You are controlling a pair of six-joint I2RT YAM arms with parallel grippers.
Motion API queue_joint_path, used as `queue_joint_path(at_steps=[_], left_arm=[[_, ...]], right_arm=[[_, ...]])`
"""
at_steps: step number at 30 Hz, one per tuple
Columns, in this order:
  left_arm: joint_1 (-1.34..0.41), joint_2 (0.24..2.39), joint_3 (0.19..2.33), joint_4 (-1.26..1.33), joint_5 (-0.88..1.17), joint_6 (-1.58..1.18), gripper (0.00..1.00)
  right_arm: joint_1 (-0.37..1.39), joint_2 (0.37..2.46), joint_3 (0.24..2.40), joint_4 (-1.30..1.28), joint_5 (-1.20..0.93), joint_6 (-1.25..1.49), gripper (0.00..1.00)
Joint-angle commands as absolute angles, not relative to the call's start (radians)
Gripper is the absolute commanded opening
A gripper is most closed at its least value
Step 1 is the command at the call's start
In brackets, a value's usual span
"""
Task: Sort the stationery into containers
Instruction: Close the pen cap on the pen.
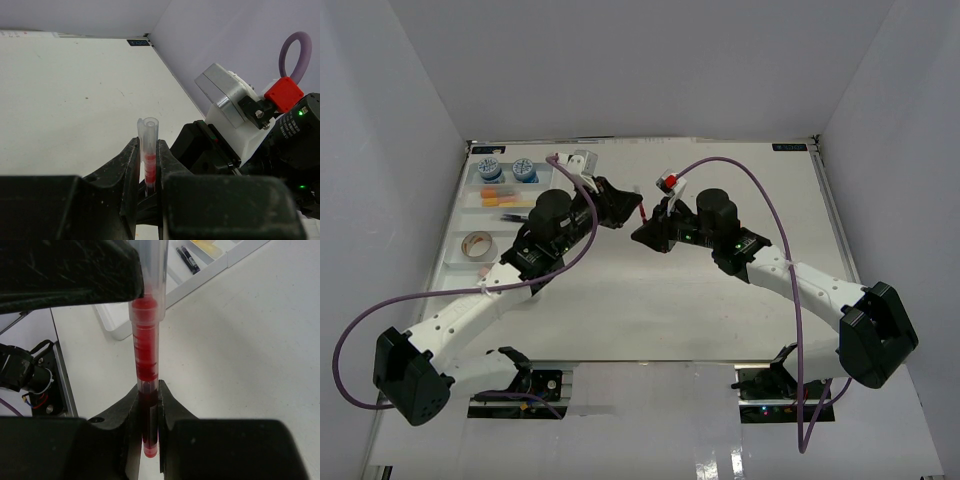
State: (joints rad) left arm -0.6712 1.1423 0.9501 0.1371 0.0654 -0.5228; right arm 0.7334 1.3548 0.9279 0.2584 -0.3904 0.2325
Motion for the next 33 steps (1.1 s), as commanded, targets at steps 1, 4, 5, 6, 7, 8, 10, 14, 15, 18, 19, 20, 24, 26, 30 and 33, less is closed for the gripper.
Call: queue_joint_path(at_steps=[1,4,5,6,7,8,10,14,15,18,19,20,24,26,30,33], left_arm=[[-0.673,1.092,0.924,0.120,0.086,-0.531,0.08],[-0.673,1.086,0.917,0.123,0.092,-0.534,0.14],[-0.672,1.086,0.917,0.124,0.101,-0.535,0.21],[-0.673,1.086,0.917,0.123,0.104,-0.537,0.25],[-0.673,1.086,0.917,0.121,0.107,-0.537,0.29],[-0.673,1.086,0.917,0.123,0.109,-0.535,0.40],[-0.672,1.077,0.917,0.123,0.112,-0.534,0.51],[-0.672,1.058,0.934,0.107,0.097,-0.523,0.95],[-0.672,1.055,0.940,0.100,0.091,-0.520,0.98],[-0.670,1.048,0.969,0.058,0.071,-0.508,0.98],[-0.672,1.048,0.979,0.036,0.069,-0.502,0.98],[-0.672,1.049,0.998,0.023,0.066,-0.494,0.98],[-0.657,1.061,1.052,-0.049,0.087,-0.436,0.98],[-0.632,1.072,1.077,-0.058,0.161,-0.404,0.97],[-0.568,1.103,1.134,-0.063,0.325,-0.359,0.96],[-0.493,1.147,1.172,-0.048,0.507,-0.357,0.93]], right_arm=[[0.727,1.315,0.976,0.339,-0.364,0.239,0.08],[0.724,1.313,0.976,0.350,-0.362,0.241,0.08],[0.723,1.313,0.976,0.350,-0.362,0.241,0.08],[0.723,1.312,0.976,0.353,-0.362,0.242,0.08],[0.723,1.313,0.976,0.353,-0.362,0.241,0.08],[0.723,1.312,0.976,0.353,-0.362,0.241,0.08],[0.723,1.310,0.973,0.353,-0.364,0.239,0.08],[0.723,1.301,0.948,0.353,-0.362,0.239,0.08],[0.721,1.298,0.943,0.353,-0.361,0.239,0.08],[0.716,1.289,0.924,0.353,-0.359,0.239,0.08],[0.715,1.284,0.919,0.353,-0.364,0.239,0.08],[0.707,1.281,0.913,0.351,-0.370,0.238,0.08],[0.680,1.264,0.891,0.351,-0.431,0.212,0.08],[0.648,1.259,0.885,0.353,-0.492,0.207,0.08],[0.589,1.252,0.885,0.362,-0.618,0.196,0.08],[0.565,1.250,0.899,0.362,-0.718,0.170,0.08]])
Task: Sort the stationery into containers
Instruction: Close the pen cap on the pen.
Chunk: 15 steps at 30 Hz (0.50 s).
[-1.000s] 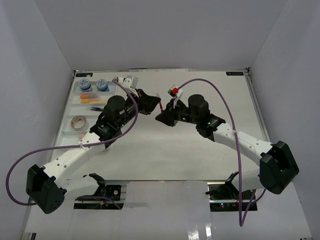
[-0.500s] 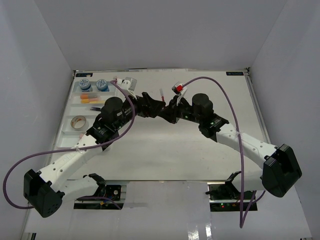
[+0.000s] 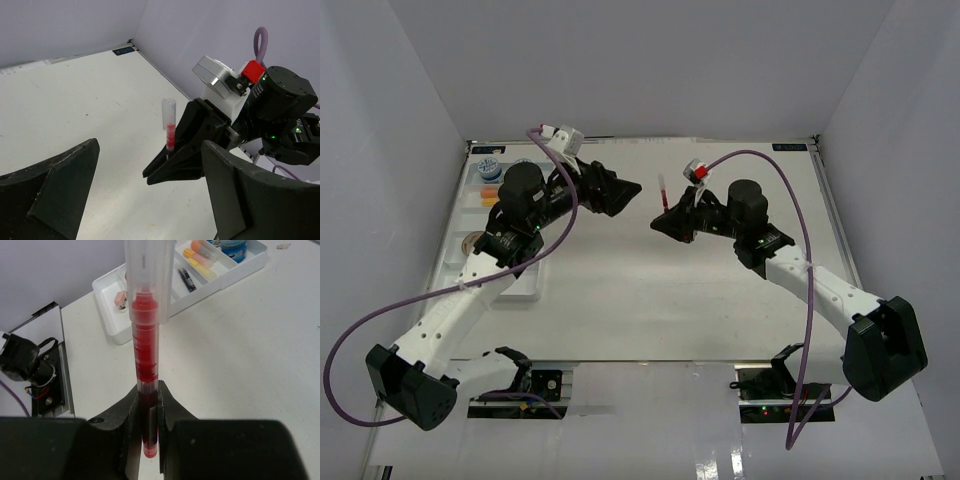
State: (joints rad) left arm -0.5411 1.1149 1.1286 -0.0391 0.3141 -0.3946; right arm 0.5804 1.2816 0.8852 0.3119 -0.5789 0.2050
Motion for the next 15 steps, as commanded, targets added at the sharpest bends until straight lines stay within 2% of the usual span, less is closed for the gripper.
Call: queue_joint_path(at_steps=[1,6,15], left_arm=[[-0.461,1.155,1.187,-0.032,0.593,-0.363,0.91],[-0.445,1.224,1.247,0.060,0.751,-0.376,0.84],[-0.445,1.331,1.310,0.165,0.891,-0.449,0.84]], right_arm=[[0.554,1.252,0.910,0.361,-0.773,0.161,0.08],[0.535,1.273,0.948,0.361,-0.900,0.146,0.08],[0.534,1.319,1.023,0.339,-0.982,0.135,0.08]])
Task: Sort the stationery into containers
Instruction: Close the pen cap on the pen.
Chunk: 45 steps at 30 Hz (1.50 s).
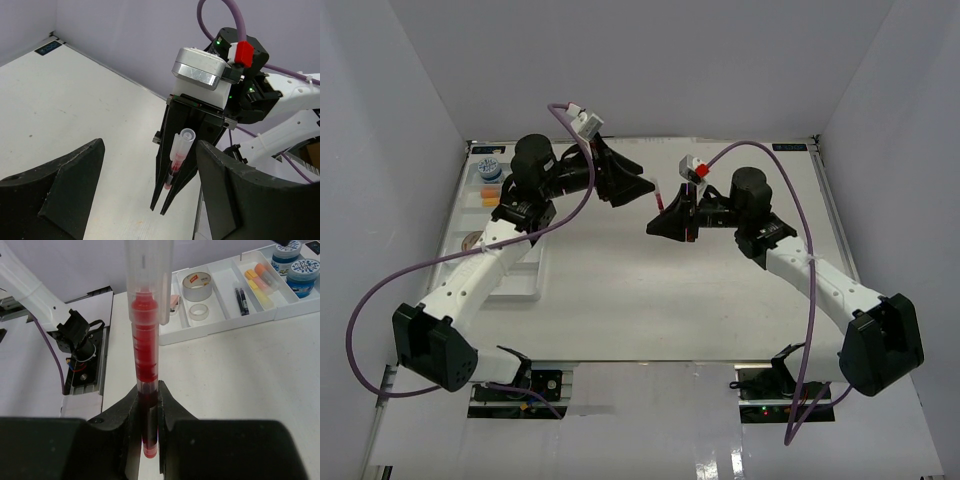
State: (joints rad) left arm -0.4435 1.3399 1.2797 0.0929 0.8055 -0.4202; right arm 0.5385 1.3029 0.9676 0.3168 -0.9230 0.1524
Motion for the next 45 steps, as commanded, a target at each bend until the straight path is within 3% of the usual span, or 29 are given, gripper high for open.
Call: queue_joint_path(at_steps=[1,10,16,36,45], left_arm=[[-0.445,1.331,1.309,0.176,0.894,-0.454,0.84],[-0.483,1.339,1.301,0.235,0.844,-0.505,0.82],[-0.517,1.353,1.292,0.229,0.786,-0.519,0.75],[-0.541,1.381,1.307,0.193,0.765,-0.525,0.46],[-0.558,1.384,1.307,0.141,0.764,-0.497,0.23]], right_arm=[[0.535,1.324,1.026,0.337,-0.985,0.133,0.08],[0.534,1.351,1.037,0.334,-0.977,0.132,0.08],[0.535,1.355,1.039,0.333,-0.976,0.130,0.08],[0.535,1.355,1.037,0.341,-0.974,0.137,0.08],[0.535,1.353,1.048,0.341,-0.982,0.143,0.08]])
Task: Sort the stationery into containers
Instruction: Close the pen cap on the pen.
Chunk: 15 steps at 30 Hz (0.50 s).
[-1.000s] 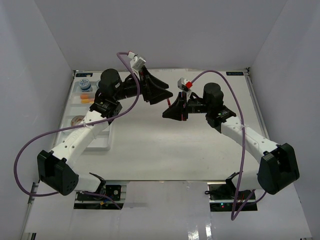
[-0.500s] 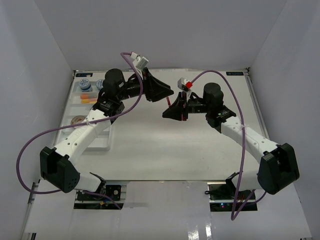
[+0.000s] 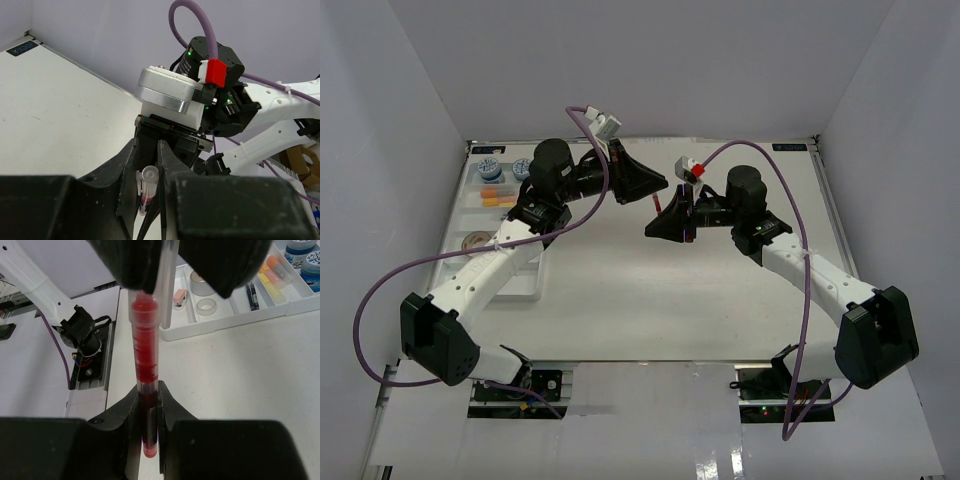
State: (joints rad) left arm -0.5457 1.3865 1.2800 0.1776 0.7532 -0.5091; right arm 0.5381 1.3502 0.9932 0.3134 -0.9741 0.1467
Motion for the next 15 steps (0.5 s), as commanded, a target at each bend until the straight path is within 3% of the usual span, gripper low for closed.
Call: queue_joint_path(at_steps=[1,7,15], left_arm=[[-0.560,1.382,1.304,0.137,0.765,-0.497,0.22],[-0.560,1.362,1.273,0.120,0.773,-0.502,0.15],[-0.584,1.359,1.262,0.052,0.785,-0.474,0.15]], right_arm=[[0.535,1.351,1.051,0.341,-0.982,0.144,0.08],[0.532,1.347,1.058,0.357,-0.969,0.149,0.08],[0.531,1.362,1.091,0.373,-0.973,0.169,0.08]])
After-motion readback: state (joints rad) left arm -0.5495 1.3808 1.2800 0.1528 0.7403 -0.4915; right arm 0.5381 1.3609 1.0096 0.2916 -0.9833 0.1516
